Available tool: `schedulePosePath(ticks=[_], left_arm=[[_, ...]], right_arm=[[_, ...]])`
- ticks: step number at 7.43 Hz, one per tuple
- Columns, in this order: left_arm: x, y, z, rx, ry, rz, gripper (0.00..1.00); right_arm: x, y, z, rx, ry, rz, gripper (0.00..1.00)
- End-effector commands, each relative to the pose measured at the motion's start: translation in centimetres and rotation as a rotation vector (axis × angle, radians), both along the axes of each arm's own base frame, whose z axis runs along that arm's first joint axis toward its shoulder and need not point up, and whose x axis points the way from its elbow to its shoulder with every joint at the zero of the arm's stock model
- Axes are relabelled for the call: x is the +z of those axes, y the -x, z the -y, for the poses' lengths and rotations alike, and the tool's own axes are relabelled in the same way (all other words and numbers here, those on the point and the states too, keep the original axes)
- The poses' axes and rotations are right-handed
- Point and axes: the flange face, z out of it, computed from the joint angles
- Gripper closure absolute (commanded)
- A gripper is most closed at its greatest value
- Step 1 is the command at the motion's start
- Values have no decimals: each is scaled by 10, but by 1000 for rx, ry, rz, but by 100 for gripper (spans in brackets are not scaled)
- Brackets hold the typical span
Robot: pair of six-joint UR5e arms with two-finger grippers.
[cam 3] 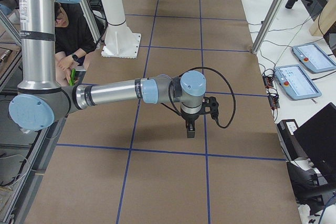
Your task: Place and press bell with both arms
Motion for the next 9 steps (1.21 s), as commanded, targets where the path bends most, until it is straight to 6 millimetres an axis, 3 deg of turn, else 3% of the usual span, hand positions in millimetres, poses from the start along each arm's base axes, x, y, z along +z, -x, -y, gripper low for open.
schedulePosePath(ticks=[1,2,3,4,6,7,8,9], left_arm=[[-11,-4,-1,71,47,-43,100],[-14,-10,-2,92,55,-63,100],[-13,-28,-5,111,61,-67,100],[-14,-65,-10,125,66,-34,100],[-20,-97,-11,113,65,-39,100],[-27,-123,-9,107,70,-23,100],[-54,-161,6,77,77,-52,100],[-120,-192,36,71,35,-101,100]], right_arm=[[1,0,-1,0,3,0,0],[1,0,-1,0,3,0,0],[1,0,-1,0,3,0,0],[1,1,0,-2,3,0,0],[4,0,-1,0,6,-3,0],[4,0,-1,-1,7,-3,0],[5,0,0,-1,9,-3,0],[4,1,0,-1,7,-3,0]])
